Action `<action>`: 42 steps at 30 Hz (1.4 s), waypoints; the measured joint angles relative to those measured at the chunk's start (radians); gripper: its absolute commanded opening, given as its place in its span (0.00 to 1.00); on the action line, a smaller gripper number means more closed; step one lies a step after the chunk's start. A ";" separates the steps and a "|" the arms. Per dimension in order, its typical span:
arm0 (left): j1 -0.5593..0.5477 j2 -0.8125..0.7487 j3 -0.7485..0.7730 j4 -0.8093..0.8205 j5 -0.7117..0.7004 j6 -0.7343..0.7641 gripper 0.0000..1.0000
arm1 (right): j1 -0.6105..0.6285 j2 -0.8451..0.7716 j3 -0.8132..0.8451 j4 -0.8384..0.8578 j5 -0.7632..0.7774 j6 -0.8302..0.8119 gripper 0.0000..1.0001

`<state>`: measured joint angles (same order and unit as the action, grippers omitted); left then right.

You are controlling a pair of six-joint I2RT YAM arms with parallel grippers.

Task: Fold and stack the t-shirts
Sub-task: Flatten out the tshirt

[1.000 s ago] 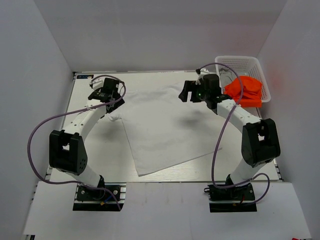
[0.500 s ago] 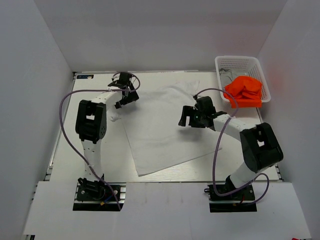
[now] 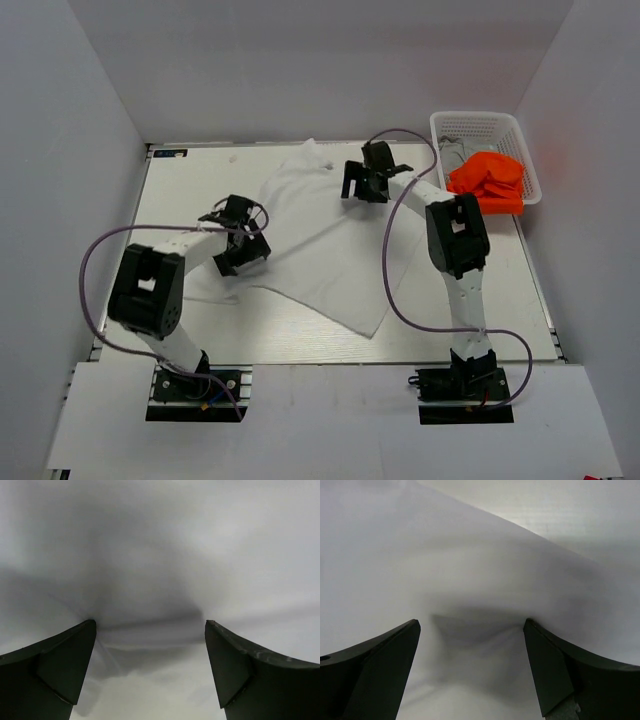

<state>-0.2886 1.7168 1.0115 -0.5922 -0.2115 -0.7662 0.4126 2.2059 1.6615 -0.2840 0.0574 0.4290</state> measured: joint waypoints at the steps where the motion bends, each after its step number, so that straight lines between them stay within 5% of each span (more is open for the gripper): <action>1: -0.011 -0.042 -0.047 0.023 0.066 0.018 1.00 | -0.007 0.050 0.075 -0.002 -0.014 -0.016 0.90; 5: -0.098 -0.152 -0.147 0.090 0.317 0.059 1.00 | -0.033 0.193 0.307 -0.002 -0.109 -0.083 0.90; 11: -0.186 -0.185 -0.077 0.015 0.383 0.115 1.00 | -0.043 0.103 0.229 0.049 -0.145 -0.208 0.90; 22: -0.144 -0.218 0.213 -0.064 0.085 0.066 1.00 | 0.039 -0.434 -0.301 0.174 -0.154 -0.228 0.90; 32: -0.060 0.032 0.385 -0.117 -0.003 0.031 1.00 | 0.081 -0.517 -0.678 0.225 -0.160 -0.105 0.90; 42: 0.061 0.235 0.531 -0.149 -0.102 0.005 1.00 | 0.072 -0.527 -0.758 0.223 -0.029 -0.019 0.90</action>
<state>-0.2279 1.9522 1.5425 -0.7414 -0.3134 -0.7616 0.4847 1.6787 0.9031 -0.0612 0.0288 0.4095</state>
